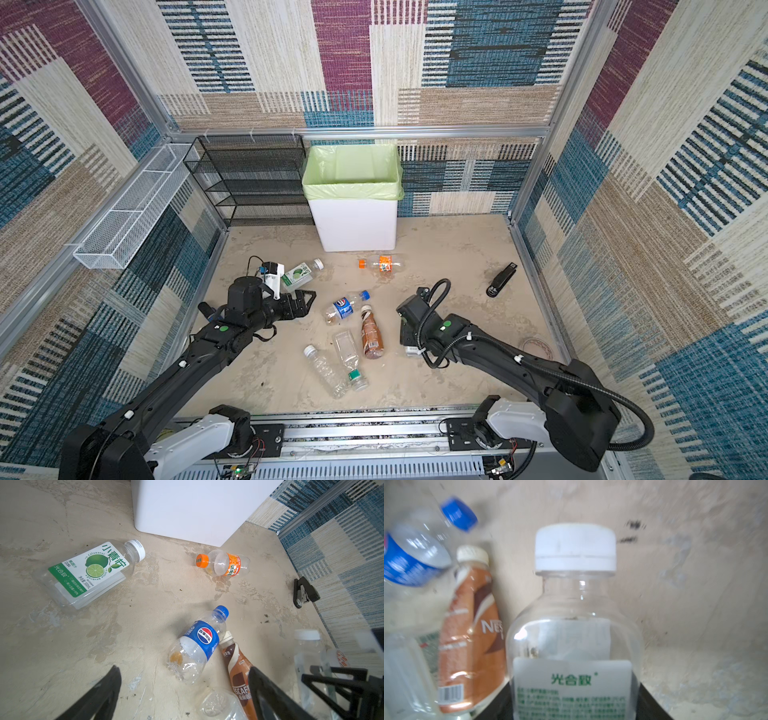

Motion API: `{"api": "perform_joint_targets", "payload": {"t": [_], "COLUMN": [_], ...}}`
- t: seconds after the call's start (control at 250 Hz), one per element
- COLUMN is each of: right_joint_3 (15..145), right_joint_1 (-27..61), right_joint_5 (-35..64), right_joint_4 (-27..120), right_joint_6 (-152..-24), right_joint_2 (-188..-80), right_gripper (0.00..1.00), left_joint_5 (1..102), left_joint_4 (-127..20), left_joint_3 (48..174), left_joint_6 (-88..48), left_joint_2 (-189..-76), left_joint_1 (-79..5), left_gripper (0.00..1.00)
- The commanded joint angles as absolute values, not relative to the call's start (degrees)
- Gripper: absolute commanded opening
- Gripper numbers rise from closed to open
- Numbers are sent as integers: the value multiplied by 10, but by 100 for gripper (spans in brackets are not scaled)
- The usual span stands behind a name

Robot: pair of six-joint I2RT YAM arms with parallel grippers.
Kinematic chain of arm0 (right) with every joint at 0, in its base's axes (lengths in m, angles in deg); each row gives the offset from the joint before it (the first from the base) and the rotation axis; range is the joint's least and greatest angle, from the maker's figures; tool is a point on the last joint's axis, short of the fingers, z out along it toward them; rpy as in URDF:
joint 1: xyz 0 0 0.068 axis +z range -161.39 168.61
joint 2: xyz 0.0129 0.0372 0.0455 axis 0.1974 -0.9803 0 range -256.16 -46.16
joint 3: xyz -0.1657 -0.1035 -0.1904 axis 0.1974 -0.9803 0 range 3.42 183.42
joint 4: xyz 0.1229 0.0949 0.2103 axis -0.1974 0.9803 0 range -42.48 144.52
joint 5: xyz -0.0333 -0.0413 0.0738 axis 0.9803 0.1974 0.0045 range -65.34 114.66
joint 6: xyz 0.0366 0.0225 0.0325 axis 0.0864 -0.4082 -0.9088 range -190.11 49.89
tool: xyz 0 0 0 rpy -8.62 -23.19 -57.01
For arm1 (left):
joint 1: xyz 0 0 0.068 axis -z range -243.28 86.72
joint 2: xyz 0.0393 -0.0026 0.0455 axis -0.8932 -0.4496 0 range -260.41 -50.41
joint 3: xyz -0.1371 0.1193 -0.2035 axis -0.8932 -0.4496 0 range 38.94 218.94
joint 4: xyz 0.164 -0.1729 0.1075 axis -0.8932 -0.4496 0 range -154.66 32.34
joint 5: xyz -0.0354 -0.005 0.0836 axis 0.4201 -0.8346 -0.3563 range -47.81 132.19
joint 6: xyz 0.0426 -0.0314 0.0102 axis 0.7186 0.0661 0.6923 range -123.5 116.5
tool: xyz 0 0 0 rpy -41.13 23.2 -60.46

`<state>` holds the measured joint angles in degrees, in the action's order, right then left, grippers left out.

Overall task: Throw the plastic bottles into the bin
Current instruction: 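Lift the white-cap bottle with the right gripper and release it over the bin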

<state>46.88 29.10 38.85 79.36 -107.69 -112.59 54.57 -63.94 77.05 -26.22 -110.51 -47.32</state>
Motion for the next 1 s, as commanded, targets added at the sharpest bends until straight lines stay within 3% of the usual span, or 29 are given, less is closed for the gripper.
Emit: {"api": "perform_joint_targets", "payload": {"t": [0.0,0.236,0.436,0.608,0.768,0.852,0.888,0.948,0.996], "right_joint_3": [481,502,484,515,598,746,873,1201,1295], "right_joint_1": [254,232,232,232,232,228,212,162,152], "right_joint_5": [424,475,415,335,299,329,326,260,227], "right_joint_4": [673,411,88,-142,-287,-180,-16,395,485], "right_joint_6": [-988,-794,-625,-508,-476,-498,-552,-695,-705], "right_joint_2": [-1073,-1002,-972,-1028,-1145,-1249,-1310,-1470,-1540], "right_gripper": [60,59,59,58,58,59,62,68,76], "left_joint_5": [554,552,549,534,514,508,507,505,506], "left_joint_4": [-631,-630,-637,-658,-671,-672,-674,-678,-683], "left_joint_3": [776,774,776,778,776,776,777,782,786], "left_joint_6": [-259,-257,-253,-248,-245,-246,-245,-243,-241], "left_joint_2": [-1101,-1089,-1059,-1024,-992,-983,-983,-984,-982], "left_joint_1": [-474,-474,-474,-472,-471,-470,-469,-468,-468], "left_gripper": [96,96,96,96,95,95,95,95,95]}}
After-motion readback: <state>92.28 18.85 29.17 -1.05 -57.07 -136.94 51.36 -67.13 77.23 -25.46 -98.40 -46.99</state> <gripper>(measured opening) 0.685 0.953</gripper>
